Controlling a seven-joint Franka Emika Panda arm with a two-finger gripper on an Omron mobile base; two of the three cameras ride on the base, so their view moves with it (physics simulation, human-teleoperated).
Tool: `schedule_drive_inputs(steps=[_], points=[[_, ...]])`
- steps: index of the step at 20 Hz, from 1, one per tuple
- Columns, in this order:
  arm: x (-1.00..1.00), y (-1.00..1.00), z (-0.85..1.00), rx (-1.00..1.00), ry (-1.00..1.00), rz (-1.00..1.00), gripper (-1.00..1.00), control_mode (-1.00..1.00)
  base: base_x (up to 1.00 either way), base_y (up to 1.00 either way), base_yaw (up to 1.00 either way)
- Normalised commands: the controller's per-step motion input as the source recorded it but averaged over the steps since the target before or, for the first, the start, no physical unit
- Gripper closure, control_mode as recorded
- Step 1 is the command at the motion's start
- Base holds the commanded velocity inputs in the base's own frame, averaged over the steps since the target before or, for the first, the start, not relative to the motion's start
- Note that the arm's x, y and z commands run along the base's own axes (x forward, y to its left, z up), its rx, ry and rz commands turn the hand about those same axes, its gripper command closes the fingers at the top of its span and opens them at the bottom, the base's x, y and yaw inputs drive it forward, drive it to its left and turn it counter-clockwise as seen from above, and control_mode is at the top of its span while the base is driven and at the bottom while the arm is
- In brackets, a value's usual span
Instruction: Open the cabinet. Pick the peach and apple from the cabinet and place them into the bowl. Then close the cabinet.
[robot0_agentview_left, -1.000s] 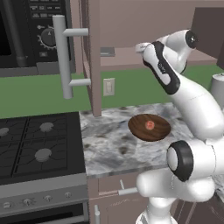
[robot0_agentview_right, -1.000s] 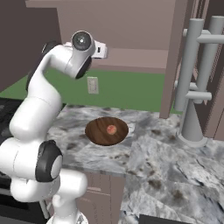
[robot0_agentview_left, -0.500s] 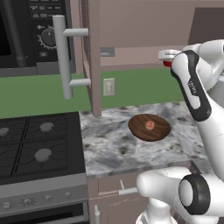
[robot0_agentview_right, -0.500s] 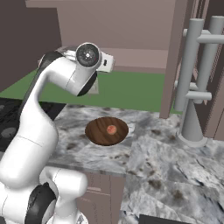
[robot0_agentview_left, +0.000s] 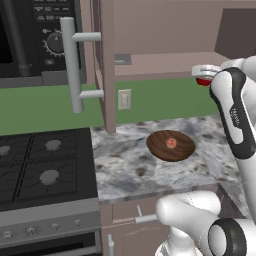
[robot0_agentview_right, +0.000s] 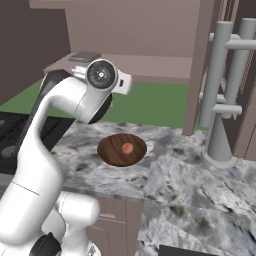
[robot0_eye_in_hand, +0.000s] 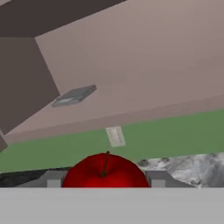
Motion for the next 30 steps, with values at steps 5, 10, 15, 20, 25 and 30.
schedule_drive_inputs(steps=[5, 10, 15, 20, 25, 30], points=[[0.0, 0.14, -0.79, -0.14, 0.19, 0.0, 1.0, -1.0, 0.0, 0.0, 0.0], [0.0, 0.08, -0.79, -0.14, 0.15, 0.0, 1.0, -1.0, 0.0, 0.0, 0.0], [0.02, 0.0, -0.54, -0.13, 0.0, 0.0, 1.0, -1.0, 0.0, 0.0, 0.0], [0.16, 0.0, -0.35, -0.01, 0.0, 0.0, 1.0, -1.0, 0.0, 0.0, 0.0], [0.28, 0.01, -0.35, -0.08, 0.0, 0.0, 1.0, -1.0, 0.0, 0.0, 0.0], [0.44, 0.05, -0.42, -0.11, 0.04, 0.0, 1.0, -1.0, 0.0, 0.0, 0.0]])
